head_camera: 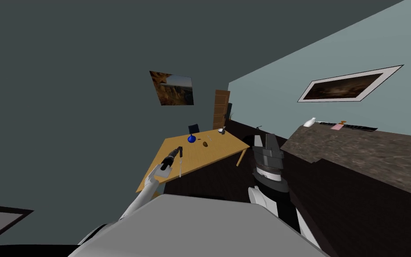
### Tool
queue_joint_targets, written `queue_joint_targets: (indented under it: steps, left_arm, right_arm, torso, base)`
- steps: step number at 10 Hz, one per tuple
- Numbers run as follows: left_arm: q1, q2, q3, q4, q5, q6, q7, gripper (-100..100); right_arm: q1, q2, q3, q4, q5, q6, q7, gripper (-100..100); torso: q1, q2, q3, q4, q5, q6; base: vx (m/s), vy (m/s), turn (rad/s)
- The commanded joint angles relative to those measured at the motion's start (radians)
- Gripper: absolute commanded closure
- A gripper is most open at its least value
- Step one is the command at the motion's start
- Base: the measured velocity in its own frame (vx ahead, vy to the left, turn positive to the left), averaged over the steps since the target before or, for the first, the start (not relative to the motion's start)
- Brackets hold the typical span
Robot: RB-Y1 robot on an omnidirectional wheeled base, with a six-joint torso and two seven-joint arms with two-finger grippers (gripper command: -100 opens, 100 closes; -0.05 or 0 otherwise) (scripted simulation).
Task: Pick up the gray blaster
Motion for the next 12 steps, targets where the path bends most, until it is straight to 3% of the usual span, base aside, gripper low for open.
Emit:
queue_joint_targets:
  steps: [1,3,12]
  left_arm:
    - [-0.026,0.008,-0.001,0.050,-0.021,0.011,-0.015,-100]
    - [-0.026,0.008,-0.001,0.068,-0.021,0.011,-0.015,-100]
    - [-0.107,0.054,-0.021,0.283,-0.094,0.056,-0.065,-100]
  right_arm:
    - [0.000,0.000,0.000,0.000,0.000,0.000,0.000,0]
    - [0.000,0.000,0.000,0.000,0.000,0.000,0.000,0]
    - [0.000,0.000,0.000,0.000,0.000,0.000,0.000,0]
  torso:
    - [0.000,0.000,0.000,0.000,0.000,0.000]
    - [0.000,0.000,0.000,0.000,0.000,0.000]
    - [0.001,0.000,0.000,0.000,0.000,0.000]
  base:
    - [-0.001,-0.007,-0.133]
    - [0.000,-0.002,-0.029]
    - [0.005,0.003,-0.090]
